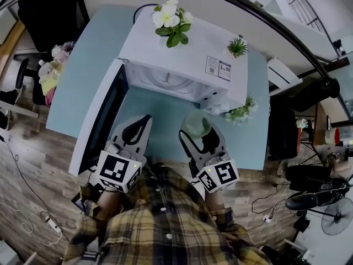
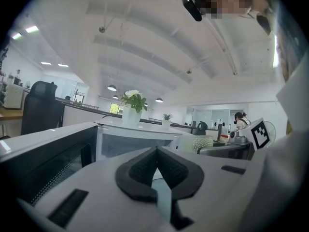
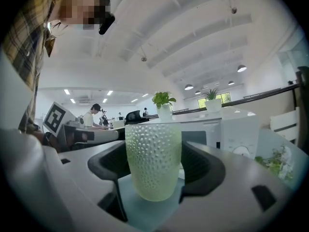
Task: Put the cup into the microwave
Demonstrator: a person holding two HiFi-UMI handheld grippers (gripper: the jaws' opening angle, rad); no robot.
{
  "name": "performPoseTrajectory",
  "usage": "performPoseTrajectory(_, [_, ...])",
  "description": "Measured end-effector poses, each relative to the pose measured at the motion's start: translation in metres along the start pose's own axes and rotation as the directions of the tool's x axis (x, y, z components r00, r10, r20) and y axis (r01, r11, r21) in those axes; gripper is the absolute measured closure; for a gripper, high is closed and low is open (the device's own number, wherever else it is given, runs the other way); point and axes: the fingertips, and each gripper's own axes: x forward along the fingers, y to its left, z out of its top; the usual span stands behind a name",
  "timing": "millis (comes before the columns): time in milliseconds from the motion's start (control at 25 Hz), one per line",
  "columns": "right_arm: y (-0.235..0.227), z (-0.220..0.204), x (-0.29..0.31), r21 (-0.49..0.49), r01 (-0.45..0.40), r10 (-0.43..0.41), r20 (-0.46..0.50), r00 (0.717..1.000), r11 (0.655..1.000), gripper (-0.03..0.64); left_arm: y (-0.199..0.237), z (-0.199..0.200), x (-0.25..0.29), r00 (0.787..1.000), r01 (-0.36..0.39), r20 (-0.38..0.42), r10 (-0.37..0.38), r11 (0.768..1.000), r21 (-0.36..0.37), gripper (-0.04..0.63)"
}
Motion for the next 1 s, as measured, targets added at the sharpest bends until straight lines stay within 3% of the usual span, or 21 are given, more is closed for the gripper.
performPoseTrajectory(320, [-0.007, -0.004, 0.031, -0.032, 0.011, -0.011, 0.006, 1.0, 0.999, 0.265, 0.016, -0.003, 0.013, 1.0, 0.029, -0.011, -0.029, 1.0, 0.005, 0.604])
performPoseTrajectory(1000, [-0.015, -0.028, 0.092, -0.039, -0.034, 0.032, -0.036, 0.999, 0.999, 0.265, 0.054, -0.02, 0.021, 0.997, -0.05, -0.058, 0.048, 0.998, -0.036, 0.604])
